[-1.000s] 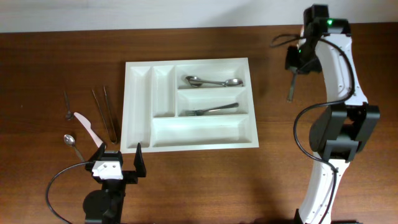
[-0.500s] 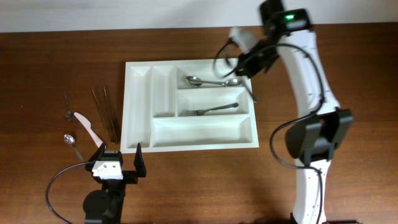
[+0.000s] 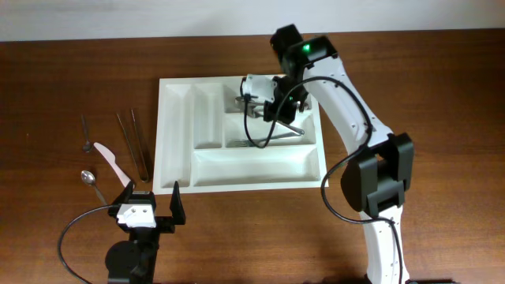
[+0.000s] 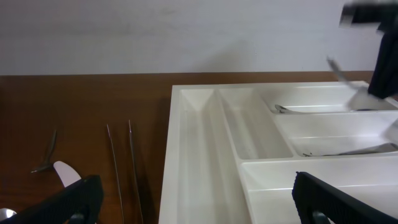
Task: Pack container
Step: 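Place the fork with the right gripper in the tray's middle compartment, then raise the right gripper away and move the left gripper toward left utensils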
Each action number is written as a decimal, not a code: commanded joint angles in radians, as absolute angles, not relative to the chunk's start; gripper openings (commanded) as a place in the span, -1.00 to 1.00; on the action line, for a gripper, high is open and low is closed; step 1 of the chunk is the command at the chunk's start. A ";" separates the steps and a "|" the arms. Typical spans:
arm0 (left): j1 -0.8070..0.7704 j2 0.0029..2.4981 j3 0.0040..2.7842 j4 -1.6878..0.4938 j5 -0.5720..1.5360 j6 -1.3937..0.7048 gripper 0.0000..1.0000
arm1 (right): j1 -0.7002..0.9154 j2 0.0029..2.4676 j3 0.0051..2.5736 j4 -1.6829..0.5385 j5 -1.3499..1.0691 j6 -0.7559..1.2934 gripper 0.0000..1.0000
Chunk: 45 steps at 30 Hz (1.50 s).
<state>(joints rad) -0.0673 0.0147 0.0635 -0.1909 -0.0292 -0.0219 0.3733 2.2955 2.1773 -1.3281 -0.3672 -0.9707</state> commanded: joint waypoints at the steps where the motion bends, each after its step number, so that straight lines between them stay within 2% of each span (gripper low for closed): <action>1: -0.069 0.005 0.056 -0.188 -0.022 -0.007 0.98 | 0.376 2.297 2.087 -1.274 -0.350 -1.043 -0.92; 8: -0.069 0.005 0.056 -0.188 -0.022 -0.007 0.99 | 0.376 2.297 1.990 -1.187 -0.351 -1.043 -0.92; 9: -0.069 0.005 0.056 -0.188 -0.022 -0.007 0.99 | 0.376 2.297 1.988 -1.174 -0.352 -1.039 0.08; 10: -0.069 0.005 0.056 -0.188 -0.022 -0.007 0.99 | 0.376 2.297 1.988 -1.169 -0.355 -1.038 0.77; 11: -0.069 0.005 0.056 -0.188 -0.022 -0.007 0.99 | 0.376 2.297 1.989 -1.166 -0.355 -1.036 0.98; 18: -0.069 0.005 0.056 -0.188 -0.021 -0.007 0.99 | 0.371 2.292 2.080 -1.157 -0.354 -0.852 0.98; 23: -0.069 0.005 0.056 -0.188 -0.022 -0.007 0.99 | 0.363 2.279 2.289 -1.229 -0.343 -0.715 0.98; 31: -0.069 0.005 0.056 -0.188 -0.022 -0.007 0.99 | 0.245 2.278 2.605 -1.332 -0.046 -0.138 0.98; 34: -0.069 0.005 0.056 -0.188 -0.022 -0.007 0.99 | 0.168 2.278 2.628 -1.394 0.060 0.068 0.98; 38: -0.069 0.005 0.056 -0.188 -0.022 -0.007 0.99 | 0.023 2.280 2.620 -1.505 0.078 0.326 0.98; 45: -0.069 0.005 0.056 -0.188 -0.022 -0.007 0.99 | -0.125 2.280 2.619 -1.596 -0.040 0.354 0.98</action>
